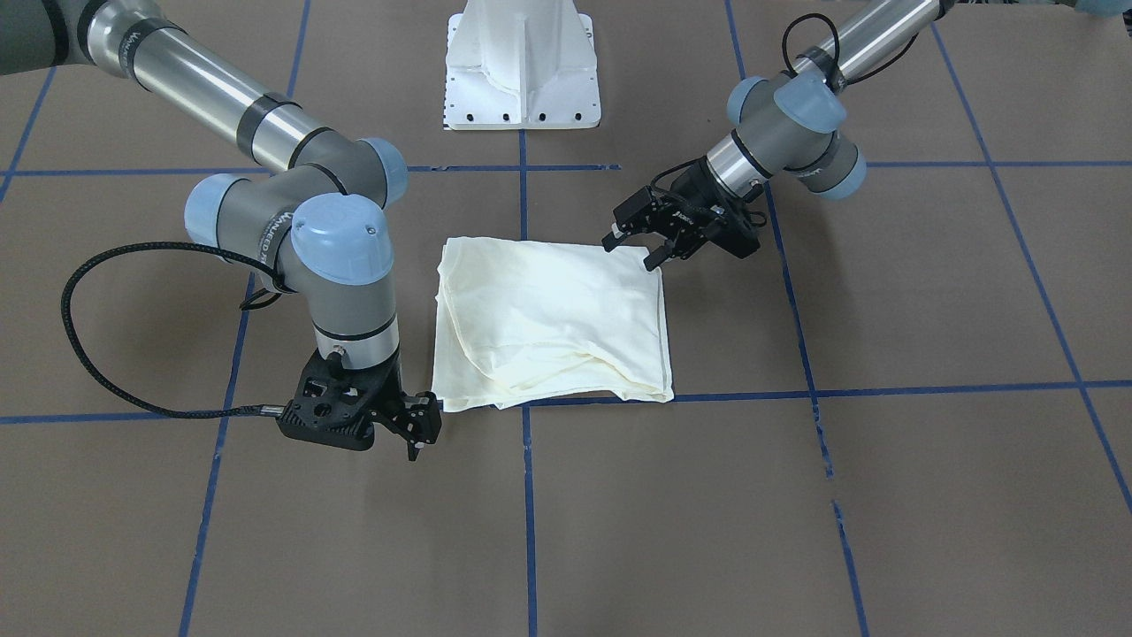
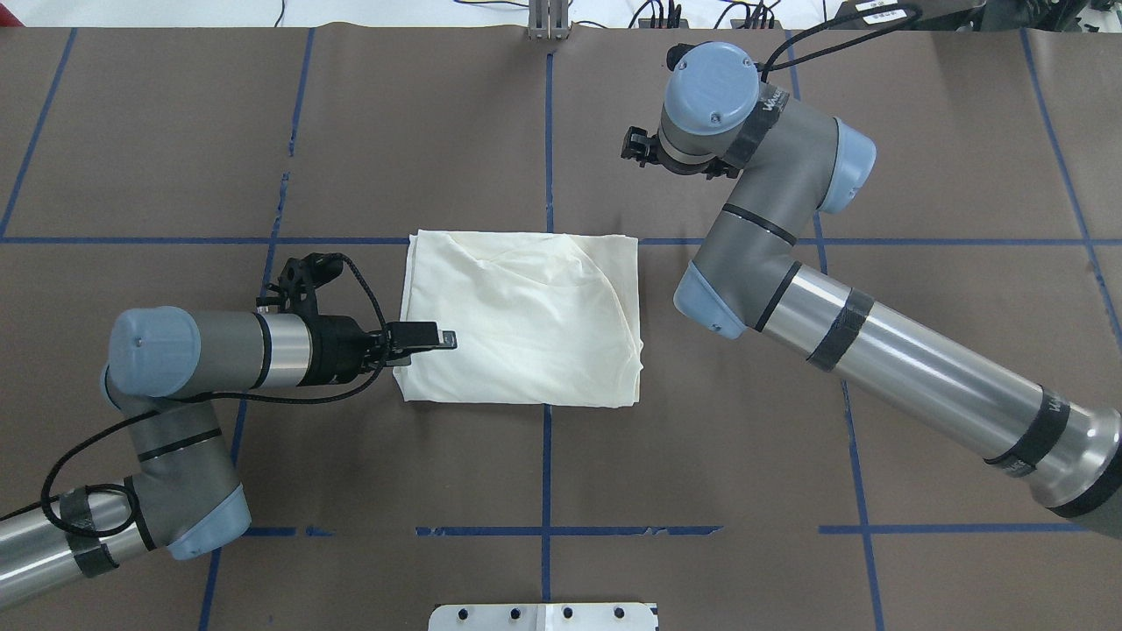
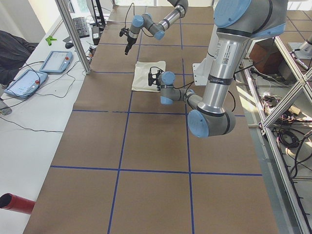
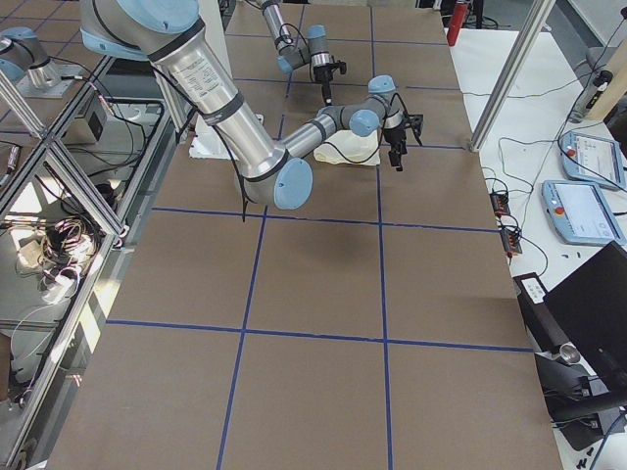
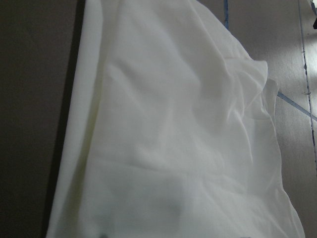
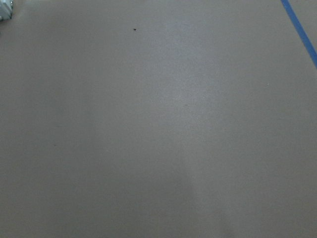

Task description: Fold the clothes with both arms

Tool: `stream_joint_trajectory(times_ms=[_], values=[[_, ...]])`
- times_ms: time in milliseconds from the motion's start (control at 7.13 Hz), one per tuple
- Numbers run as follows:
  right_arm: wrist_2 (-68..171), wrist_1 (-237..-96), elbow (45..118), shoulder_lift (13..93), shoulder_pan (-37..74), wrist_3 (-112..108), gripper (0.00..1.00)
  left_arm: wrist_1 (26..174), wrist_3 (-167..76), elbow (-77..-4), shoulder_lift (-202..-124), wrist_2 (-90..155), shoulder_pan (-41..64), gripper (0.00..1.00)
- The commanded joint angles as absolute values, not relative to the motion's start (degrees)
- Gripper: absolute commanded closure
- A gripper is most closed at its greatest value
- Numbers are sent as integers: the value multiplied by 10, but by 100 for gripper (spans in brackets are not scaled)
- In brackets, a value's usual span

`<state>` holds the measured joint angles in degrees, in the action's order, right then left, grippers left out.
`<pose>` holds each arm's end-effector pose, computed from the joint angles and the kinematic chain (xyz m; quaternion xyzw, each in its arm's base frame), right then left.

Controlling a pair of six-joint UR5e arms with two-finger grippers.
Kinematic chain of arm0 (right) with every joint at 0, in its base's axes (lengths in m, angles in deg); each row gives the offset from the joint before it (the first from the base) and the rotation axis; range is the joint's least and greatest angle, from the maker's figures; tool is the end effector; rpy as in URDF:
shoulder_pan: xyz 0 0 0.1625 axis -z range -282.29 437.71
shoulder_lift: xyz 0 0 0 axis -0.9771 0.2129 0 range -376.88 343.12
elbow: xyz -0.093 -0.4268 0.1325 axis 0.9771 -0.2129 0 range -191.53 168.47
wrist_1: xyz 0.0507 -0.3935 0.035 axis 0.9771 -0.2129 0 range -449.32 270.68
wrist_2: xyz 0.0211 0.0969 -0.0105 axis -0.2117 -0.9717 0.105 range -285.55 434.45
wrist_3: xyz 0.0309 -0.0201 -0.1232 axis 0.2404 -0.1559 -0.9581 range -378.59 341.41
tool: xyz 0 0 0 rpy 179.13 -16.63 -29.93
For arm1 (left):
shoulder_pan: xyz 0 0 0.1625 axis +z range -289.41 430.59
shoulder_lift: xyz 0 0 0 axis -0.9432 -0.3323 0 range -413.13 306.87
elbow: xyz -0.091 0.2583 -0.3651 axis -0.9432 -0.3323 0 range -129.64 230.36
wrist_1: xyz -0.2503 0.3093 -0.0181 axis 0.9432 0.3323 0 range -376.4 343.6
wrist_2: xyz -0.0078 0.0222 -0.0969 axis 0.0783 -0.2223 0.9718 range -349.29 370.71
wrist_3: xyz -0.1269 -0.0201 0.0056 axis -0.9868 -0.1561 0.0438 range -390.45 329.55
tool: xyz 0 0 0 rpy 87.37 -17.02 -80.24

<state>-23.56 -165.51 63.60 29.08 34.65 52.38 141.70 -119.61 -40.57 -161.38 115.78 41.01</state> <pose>-0.5093 -0.6338 0.3329 0.1328 -0.3466 0.1682 0.9132 0.4953 -0.3959 0.3788 0.0879 0.6851 -0.0904 0.7174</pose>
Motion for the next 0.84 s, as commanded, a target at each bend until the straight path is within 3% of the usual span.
stream_joint_trajectory(times_ms=[0,421,701], values=[[-321,-1662,694,341,298,432,0,1234,-1152,-527,-1612,1196,375,0],[-469,-1745,821,476,151,161,0,823,-920,-731,-1601,1198,310,0],[-501,-1860,880,533,52,-39,0,789,-706,-777,-1503,1230,199,0]])
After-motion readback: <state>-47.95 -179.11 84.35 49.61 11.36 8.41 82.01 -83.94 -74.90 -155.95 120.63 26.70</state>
